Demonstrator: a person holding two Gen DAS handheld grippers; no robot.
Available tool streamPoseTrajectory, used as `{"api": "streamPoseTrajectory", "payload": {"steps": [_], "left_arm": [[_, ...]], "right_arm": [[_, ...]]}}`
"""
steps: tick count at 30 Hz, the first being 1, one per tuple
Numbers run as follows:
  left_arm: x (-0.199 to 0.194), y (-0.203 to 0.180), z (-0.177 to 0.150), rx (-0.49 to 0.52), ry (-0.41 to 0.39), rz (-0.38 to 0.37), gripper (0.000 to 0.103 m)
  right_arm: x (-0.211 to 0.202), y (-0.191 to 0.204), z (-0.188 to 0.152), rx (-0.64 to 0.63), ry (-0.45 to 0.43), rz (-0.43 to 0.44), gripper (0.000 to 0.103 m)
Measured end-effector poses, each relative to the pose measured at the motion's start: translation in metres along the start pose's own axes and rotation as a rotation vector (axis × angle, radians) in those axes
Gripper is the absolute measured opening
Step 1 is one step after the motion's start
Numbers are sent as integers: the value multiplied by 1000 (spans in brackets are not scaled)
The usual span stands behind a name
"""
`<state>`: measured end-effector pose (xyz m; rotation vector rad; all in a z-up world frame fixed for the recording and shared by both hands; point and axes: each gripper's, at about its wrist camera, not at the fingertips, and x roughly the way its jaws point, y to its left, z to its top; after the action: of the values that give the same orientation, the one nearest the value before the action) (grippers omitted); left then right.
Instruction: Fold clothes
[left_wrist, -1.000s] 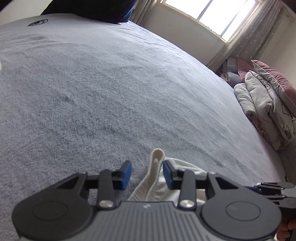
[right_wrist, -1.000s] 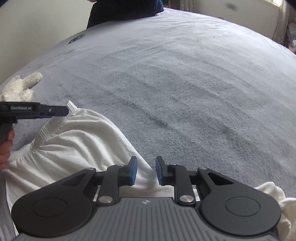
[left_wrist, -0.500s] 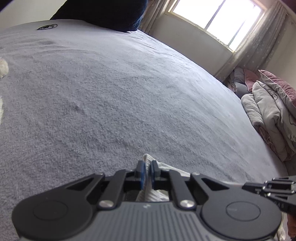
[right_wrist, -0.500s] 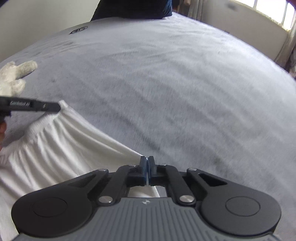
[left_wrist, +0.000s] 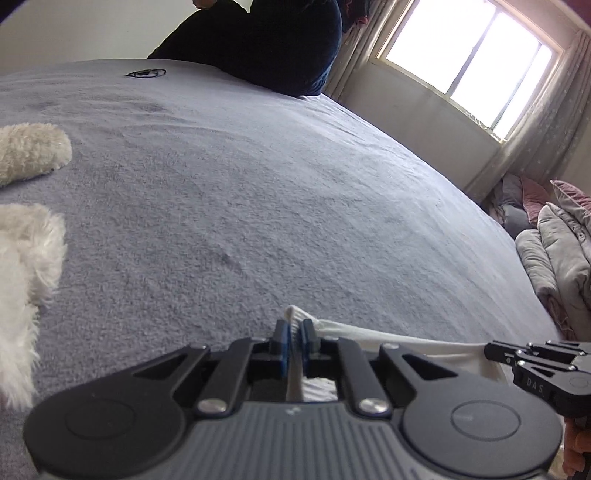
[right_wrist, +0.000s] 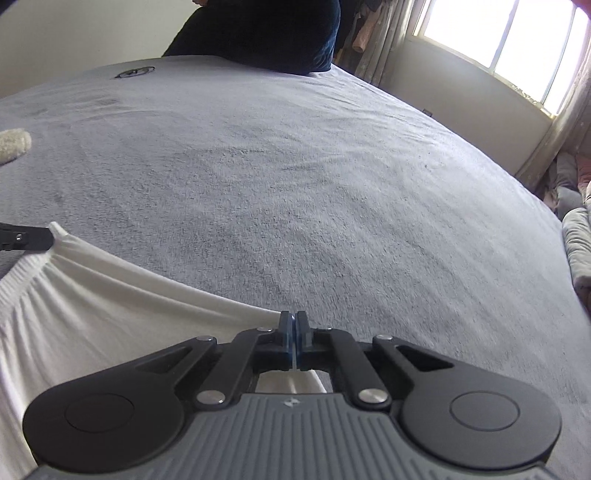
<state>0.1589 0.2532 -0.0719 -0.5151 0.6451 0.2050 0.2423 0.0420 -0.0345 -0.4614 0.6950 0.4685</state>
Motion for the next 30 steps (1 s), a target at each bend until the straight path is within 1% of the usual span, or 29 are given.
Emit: {"api": "streamPoseTrajectory", "payload": {"steps": [4,5,7,8,9,10,11,12,13,14,15,16,18,20,23,26,30], "left_arm": [[5,-1,-4,37,-5,11,10],[5,-3,-4,50,-6,17,12],[4,-5,-4,58,-1,20,13],[2,-5,-2,52,6,15,17],[0,-4,0,42,10,12,25],[-3,-4,2,28,11,13,30],[-7,-3,5,15,5,15,41],[-11,-3,7,6,-10,19,46],[-17,-4,10,2,-26,21,47],[-22,-5,12,4,-38,23,50],[-27,-6,15,11,-45,23,55],[-32,-8,17,18,-52,23,57],[-41,-10,20,32,-48,5,58],[-49,-12,20,46,-26,-31,58],[-59,-17,13,91,27,-55,58],[-67,-19,-4,156,105,-9,58],[-77,-4,-20,131,212,23,58]], "right_arm": [[17,9,-3,2,35,-26,2],[20,11,-5,-1,42,-31,2],[18,11,-5,21,47,-25,4],[16,10,-4,36,49,-19,4],[13,8,-4,52,52,-8,8],[7,4,-4,64,52,-2,16],[0,0,-4,73,48,-5,22],[-7,-5,-5,82,44,-8,30],[-14,-11,-7,89,42,-15,32],[-23,-19,-10,93,45,-27,32],[-31,-27,-14,98,50,-40,32],[-40,-36,-19,104,54,-55,32],[-58,-53,-29,120,65,-89,33],[-76,-69,-43,145,75,-114,33],[-106,-88,-66,192,80,-143,34],[-132,-100,-92,242,85,-159,35],[-164,-107,-127,287,91,-179,36]]}}
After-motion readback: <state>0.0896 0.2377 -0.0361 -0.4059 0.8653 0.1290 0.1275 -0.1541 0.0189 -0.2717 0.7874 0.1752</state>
